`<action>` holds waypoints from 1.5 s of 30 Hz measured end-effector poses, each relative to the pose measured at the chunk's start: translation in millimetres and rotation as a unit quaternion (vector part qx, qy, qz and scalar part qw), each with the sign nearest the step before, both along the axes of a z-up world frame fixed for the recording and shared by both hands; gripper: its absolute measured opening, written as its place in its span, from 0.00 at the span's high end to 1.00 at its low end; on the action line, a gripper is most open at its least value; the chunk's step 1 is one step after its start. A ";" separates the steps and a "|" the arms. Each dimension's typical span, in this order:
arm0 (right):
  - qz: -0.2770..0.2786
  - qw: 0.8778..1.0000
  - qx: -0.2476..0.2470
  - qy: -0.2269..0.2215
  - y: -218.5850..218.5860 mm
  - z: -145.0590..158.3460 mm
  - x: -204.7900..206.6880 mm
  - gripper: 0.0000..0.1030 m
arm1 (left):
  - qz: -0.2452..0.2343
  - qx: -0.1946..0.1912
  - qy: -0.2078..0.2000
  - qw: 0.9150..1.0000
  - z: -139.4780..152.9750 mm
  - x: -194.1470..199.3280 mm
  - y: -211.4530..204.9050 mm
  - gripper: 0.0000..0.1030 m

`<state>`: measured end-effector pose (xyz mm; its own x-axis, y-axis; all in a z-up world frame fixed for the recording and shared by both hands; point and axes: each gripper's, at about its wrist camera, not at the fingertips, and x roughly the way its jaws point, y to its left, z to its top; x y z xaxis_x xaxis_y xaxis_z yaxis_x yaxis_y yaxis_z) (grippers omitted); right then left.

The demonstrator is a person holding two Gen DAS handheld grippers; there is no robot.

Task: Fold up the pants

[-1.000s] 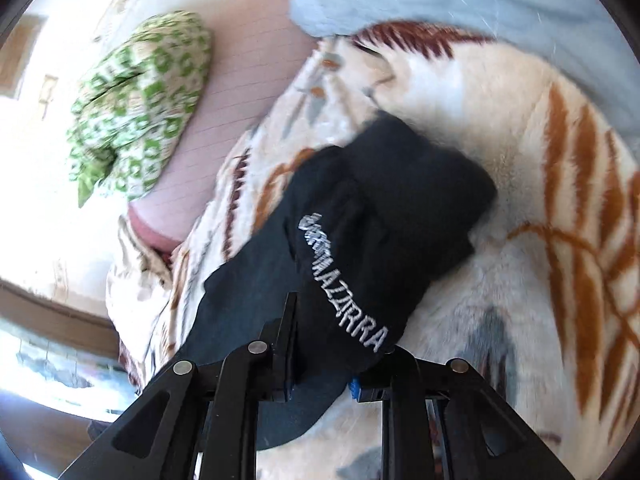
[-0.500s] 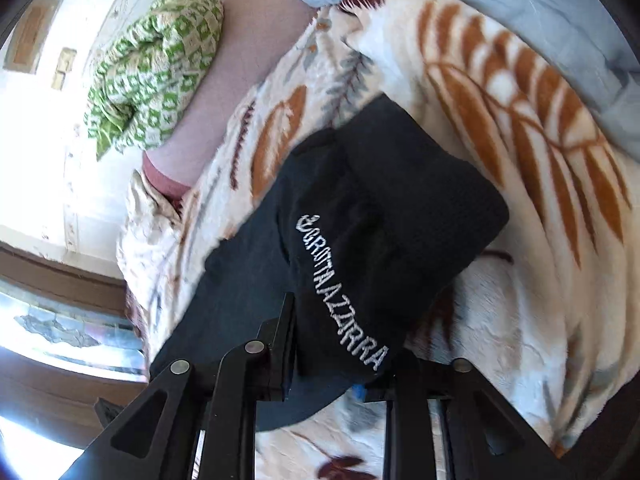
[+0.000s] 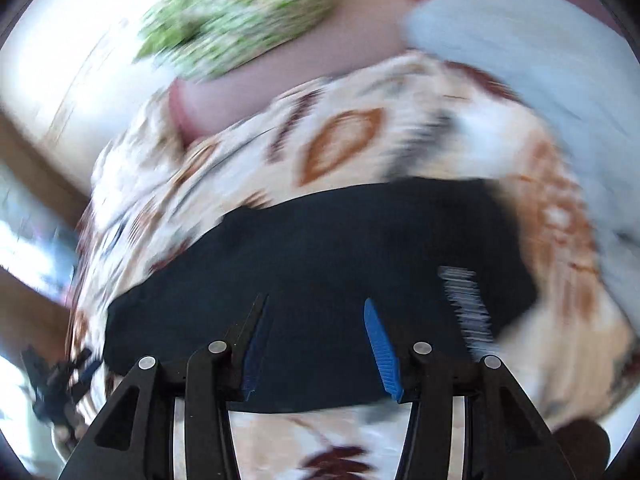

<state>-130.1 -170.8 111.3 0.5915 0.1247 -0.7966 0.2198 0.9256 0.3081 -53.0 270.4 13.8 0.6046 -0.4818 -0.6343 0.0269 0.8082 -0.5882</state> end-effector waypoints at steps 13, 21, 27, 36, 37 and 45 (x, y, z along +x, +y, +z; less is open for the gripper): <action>0.360 0.924 -0.107 0.065 288.0 -34.1 165.5 0.48 | 0.058 -0.078 -0.022 0.995 -18.8 -2.7 47.0 0.46; 0.439 0.858 -0.219 0.153 366.8 -83.1 190.4 0.39 | 0.071 -0.105 -0.022 0.992 -21.6 -3.3 58.4 0.46; 0.438 0.861 -0.191 0.174 352.8 -85.2 183.8 0.81 | 0.069 -0.113 -0.025 0.991 -23.0 -4.1 57.7 0.42; 0.406 0.898 -0.125 0.115 307.0 -45.9 171.3 0.83 | 0.001 -0.111 -0.063 0.992 -5.2 -7.6 19.5 0.31; 0.406 0.899 -0.123 0.112 307.0 -42.9 169.6 0.83 | -0.012 -0.111 -0.066 0.992 -2.6 -6.3 11.1 0.28; 0.410 0.899 -0.114 0.099 310.1 -32.2 169.9 0.83 | -0.081 -0.074 -0.022 0.994 -20.2 19.2 -43.6 0.25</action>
<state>39.8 139.3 79.1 0.2185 0.2734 -0.9367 -0.5363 0.8356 0.1188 -33.8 226.7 -6.4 0.5371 -0.6610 -0.5240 0.1785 0.6963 -0.6952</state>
